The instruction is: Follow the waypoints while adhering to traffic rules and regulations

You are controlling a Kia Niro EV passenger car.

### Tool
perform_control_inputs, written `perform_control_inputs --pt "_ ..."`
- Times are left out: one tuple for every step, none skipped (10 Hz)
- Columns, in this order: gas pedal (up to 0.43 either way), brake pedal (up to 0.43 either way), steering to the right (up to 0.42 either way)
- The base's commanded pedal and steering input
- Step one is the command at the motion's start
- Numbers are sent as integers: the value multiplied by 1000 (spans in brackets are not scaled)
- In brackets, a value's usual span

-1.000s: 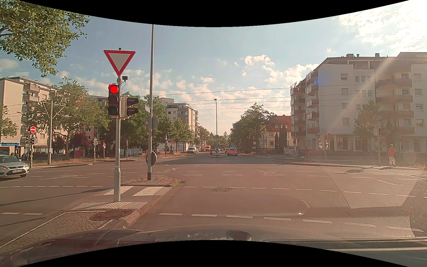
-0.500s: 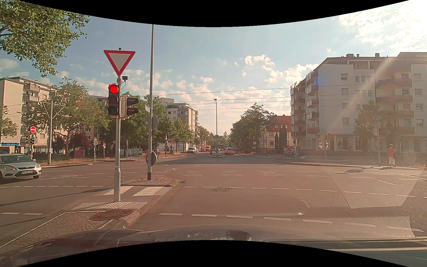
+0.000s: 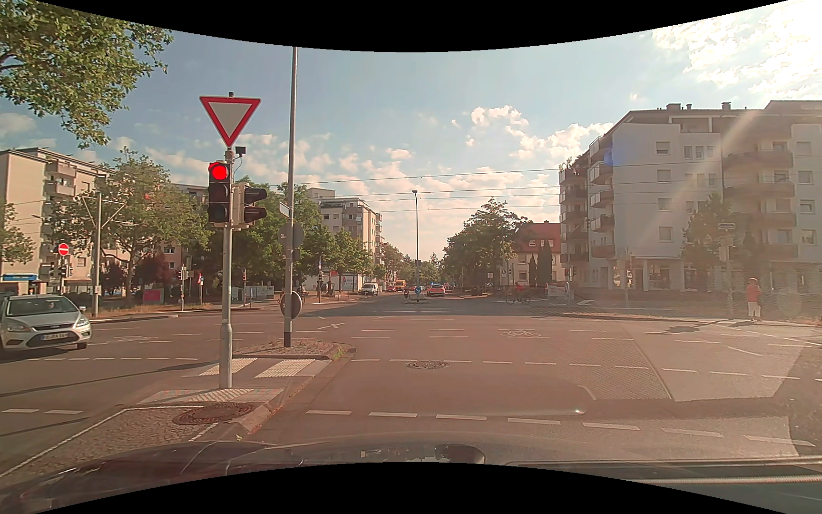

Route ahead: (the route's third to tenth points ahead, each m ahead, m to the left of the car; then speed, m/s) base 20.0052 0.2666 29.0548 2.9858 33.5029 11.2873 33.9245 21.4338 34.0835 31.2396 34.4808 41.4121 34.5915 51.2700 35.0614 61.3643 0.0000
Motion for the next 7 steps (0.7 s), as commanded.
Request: perform_control_inputs --pt "0 226 3" --pt "0 220 3" --pt "0 226 3" --pt "0 226 3" --pt "0 220 3" --pt "0 220 3" --pt "0 220 3"
